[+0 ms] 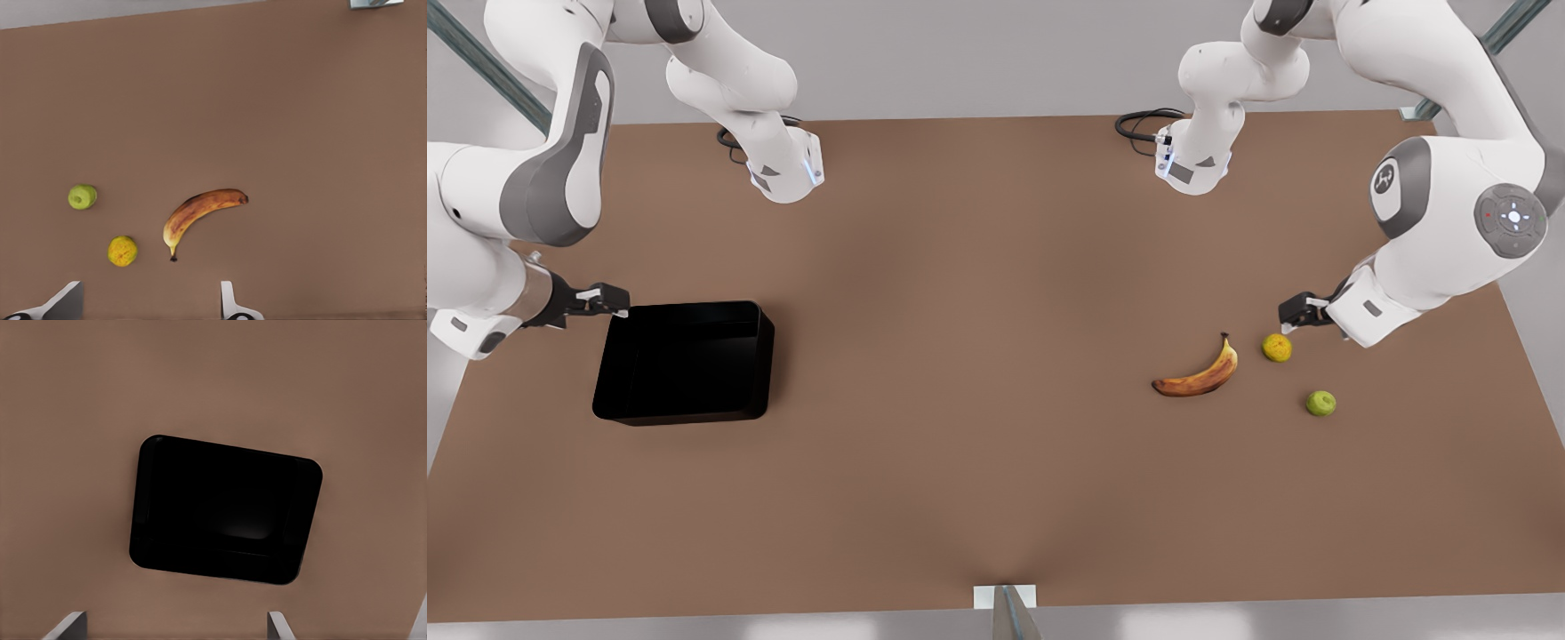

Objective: Place the storage box in the middle with the right arm, and place the apple in the storage box with the left arm

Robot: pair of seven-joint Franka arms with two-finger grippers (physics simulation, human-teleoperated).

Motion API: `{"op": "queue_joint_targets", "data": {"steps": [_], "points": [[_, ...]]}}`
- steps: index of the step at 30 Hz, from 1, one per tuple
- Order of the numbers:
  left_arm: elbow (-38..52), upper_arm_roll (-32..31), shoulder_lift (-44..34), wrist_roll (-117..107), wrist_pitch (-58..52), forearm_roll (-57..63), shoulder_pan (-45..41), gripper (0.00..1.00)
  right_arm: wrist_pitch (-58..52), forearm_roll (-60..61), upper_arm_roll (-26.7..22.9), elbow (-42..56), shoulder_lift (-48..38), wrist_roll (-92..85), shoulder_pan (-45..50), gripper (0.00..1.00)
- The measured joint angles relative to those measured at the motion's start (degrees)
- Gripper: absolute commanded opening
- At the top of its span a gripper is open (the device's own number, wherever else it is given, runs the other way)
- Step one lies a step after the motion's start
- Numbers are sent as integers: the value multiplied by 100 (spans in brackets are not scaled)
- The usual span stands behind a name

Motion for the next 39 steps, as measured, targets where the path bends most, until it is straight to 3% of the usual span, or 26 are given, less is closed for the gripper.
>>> {"op": "queue_joint_targets", "data": {"steps": [4,5,7,9,11,14,22,26,31,33,39], "points": [[-608,97,-66,-91,56,13,-23,100,417,86,-438,-29,573,-599,-202,100],[-714,342,-5,-144,87,-2,9,100,712,79,-515,-42,768,-997,-370,100],[-685,1531,511,-554,-15,-508,97,100,1286,108,-757,-236,1086,-1123,-384,100],[-695,2003,997,-2075,-7,-1428,157,100,1923,411,-786,-954,1015,-1155,-432,100],[-695,2044,1396,-2870,14,-2514,525,100,2784,368,-938,-1835,885,-1160,-458,100],[-713,2044,1526,-2999,31,-3612,592,100,3321,213,-1120,-2360,848,-1160,-462,100],[-694,2045,2277,-4110,57,-5666,1449,100,3620,253,-1669,-2550,1410,-1143,-471,100],[-747,2024,3088,-4149,-573,-6936,1538,100,3893,280,-1871,-2524,1795,-1134,-461,100],[-1105,1817,3362,-4051,-625,-7939,1958,100,4931,277,-1872,-2993,1856,-1159,-457,100],[-703,1851,3786,-4112,-986,-8205,2173,100,4933,272,-1872,-3062,1880,-1160,-445,100],[-738,1851,3946,-4057,-1596,-8480,2188,100,4368,280,-1867,-3063,1812,-1360,-462,100]]}}
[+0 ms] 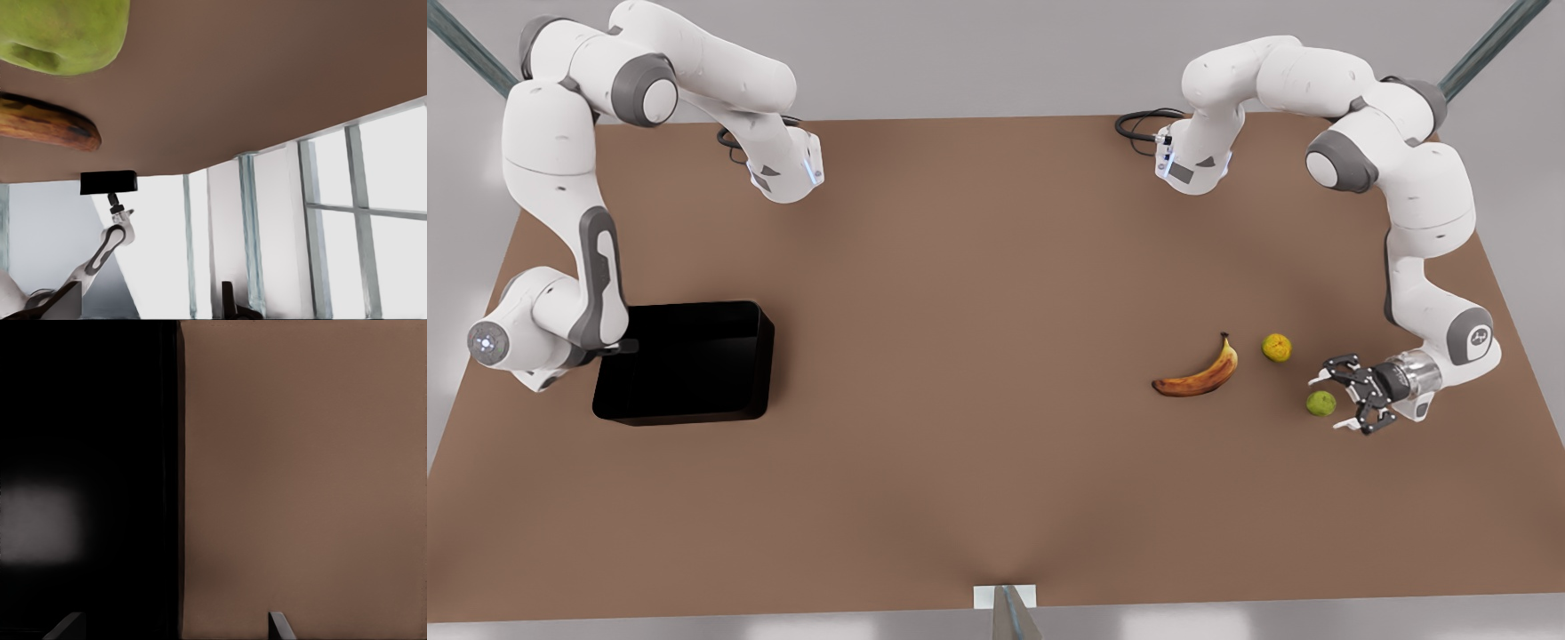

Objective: Place the storage box in the middle with the right arm, and place the apple in the storage box with the left arm

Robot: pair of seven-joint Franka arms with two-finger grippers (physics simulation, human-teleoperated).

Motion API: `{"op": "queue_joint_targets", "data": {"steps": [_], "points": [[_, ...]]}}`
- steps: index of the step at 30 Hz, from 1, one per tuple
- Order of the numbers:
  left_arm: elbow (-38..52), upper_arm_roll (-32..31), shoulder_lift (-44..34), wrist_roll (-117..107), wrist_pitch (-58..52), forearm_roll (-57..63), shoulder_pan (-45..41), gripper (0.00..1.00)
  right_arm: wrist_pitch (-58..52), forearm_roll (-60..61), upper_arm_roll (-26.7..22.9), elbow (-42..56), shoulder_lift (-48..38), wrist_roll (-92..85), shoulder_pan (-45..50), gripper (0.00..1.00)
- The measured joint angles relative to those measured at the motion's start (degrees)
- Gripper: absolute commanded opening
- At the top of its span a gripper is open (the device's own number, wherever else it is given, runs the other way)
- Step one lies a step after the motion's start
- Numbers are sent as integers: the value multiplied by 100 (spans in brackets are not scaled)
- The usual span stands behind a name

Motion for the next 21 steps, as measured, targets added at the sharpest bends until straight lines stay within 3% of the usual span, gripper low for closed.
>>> {"op": "queue_joint_targets", "data": {"steps": [2,5,8,12,17,21], "points": [[3,0,80,4,-317,6,0,100,22,0,-5,21,31,-9,1,79],[24,0,316,30,-318,15,0,100,95,-1,-5,22,85,-3,10,67],[43,120,518,300,-326,-23,2,100,38,-35,-5,22,139,-11,19,48],[289,488,526,752,-252,-67,1,100,18,-35,-2,22,139,-19,20,35],[-34,380,351,813,125,-65,-9,100,18,-53,21,46,164,-142,19,21],[-76,444,497,745,244,-89,-129,100,9,-53,26,66,165,-152,27,21]]}}
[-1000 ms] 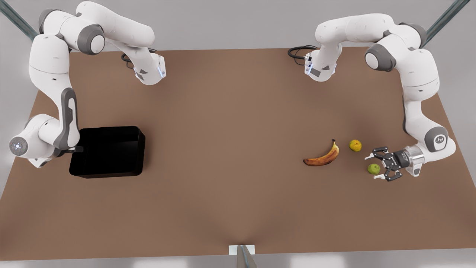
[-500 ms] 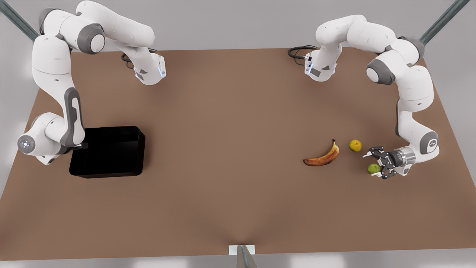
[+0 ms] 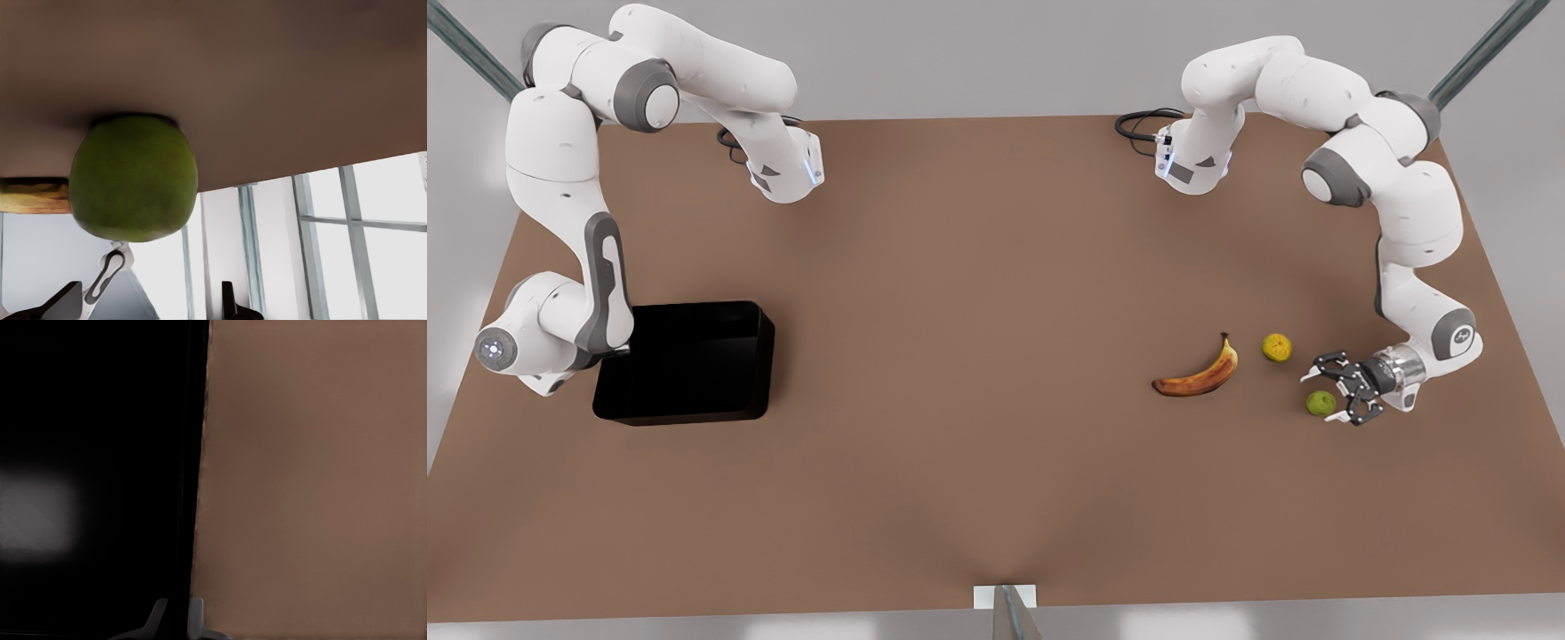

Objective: Place the storage box in the middle with the right arm, and place the apple in the storage box with the left arm

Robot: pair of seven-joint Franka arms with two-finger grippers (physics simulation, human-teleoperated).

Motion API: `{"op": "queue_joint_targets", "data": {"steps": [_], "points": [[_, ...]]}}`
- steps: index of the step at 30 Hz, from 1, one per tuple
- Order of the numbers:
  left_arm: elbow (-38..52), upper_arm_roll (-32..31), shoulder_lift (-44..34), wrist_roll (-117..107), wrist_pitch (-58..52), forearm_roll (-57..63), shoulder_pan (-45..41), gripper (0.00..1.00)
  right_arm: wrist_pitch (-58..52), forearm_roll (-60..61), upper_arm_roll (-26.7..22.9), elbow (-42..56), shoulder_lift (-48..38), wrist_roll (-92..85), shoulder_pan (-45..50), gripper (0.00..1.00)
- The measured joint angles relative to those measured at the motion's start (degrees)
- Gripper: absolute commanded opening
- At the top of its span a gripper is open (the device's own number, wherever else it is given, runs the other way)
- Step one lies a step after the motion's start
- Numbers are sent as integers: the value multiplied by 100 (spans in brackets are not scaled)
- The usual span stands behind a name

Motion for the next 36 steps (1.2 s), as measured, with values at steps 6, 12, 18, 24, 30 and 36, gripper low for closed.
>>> {"op": "queue_joint_targets", "data": {"steps": [6,12,18,24,30,36], "points": [[-13,247,110,11,154,9,-188,100,-5,30,43,87,-5,-17,45,21],[40,452,139,-105,385,18,-343,100,-14,28,469,258,-63,-24,76,21],[23,563,153,-131,589,10,-354,100,-477,84,764,770,-192,3,966,21],[-5,559,154,-209,736,27,-485,100,-406,151,1028,1639,37,117,2482,21],[-4,543,163,-212,908,112,-510,100,-388,810,1068,1796,324,60,2718,21],[-142,510,215,-230,1048,180,-521,100,-397,882,1068,2861,1071,94,3595,21]]}}
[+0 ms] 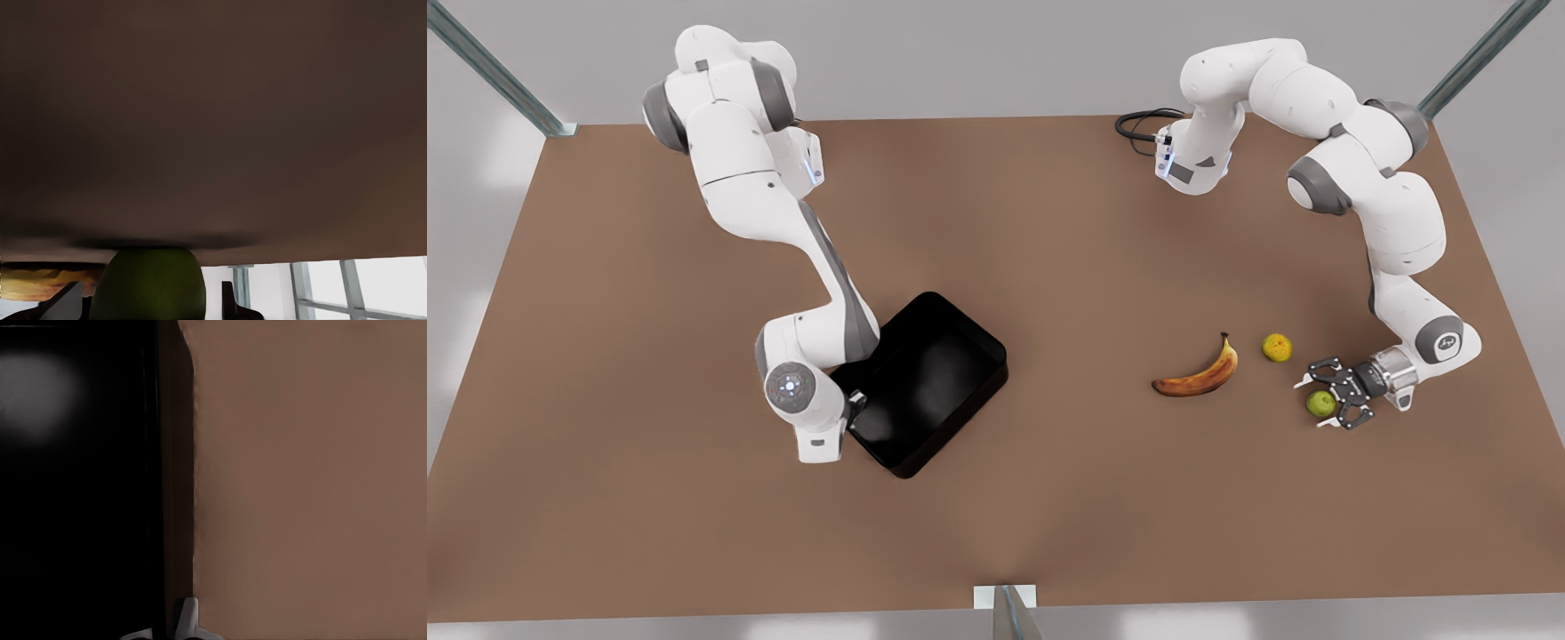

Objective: Place the storage box in the middle with the right arm, and place the apple in the storage box with the left arm

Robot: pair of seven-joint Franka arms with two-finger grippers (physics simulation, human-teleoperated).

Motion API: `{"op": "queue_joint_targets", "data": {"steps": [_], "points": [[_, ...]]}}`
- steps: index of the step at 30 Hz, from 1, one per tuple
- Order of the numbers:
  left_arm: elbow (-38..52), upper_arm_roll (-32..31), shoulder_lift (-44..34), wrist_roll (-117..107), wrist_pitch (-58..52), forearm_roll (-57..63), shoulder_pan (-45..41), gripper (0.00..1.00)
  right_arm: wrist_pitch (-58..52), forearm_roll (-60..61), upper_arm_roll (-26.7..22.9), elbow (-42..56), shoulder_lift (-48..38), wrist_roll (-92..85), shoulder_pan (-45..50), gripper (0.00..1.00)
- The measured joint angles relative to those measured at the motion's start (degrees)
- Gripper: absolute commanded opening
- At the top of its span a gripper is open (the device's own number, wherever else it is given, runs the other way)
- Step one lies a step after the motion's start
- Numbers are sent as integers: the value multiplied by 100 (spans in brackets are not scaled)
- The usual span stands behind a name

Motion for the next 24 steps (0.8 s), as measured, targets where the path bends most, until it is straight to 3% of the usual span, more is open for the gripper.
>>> {"op": "queue_joint_targets", "data": {"steps": [6,7,8,10,17,20,22,24], "points": [[-135,-92,-17,-27,-3,-35,-1,97,135,516,18,766,700,6,282,21],[-135,-92,-17,-27,-2,-39,-1,89,213,519,25,784,763,9,292,46],[-135,-90,-17,-27,-1,-42,0,78,268,521,26,778,780,8,291,99],[-135,-89,-17,-32,-1,-47,0,66,319,521,26,769,785,5,291,100],[-134,-92,-17,-27,-1,-49,0,42,172,600,4,885,395,-6,235,100],[-134,-88,-18,-40,-1,-6,0,38,-1346,591,-45,862,-641,2,-585,100],[-124,-91,-18,-52,-2,38,0,29,-2529,442,-676,603,-1396,10,-974,100],[-53,-89,-31,-243,4,51,-1,29,-3410,-568,-722,144,-2319,266,-1346,100]]}}
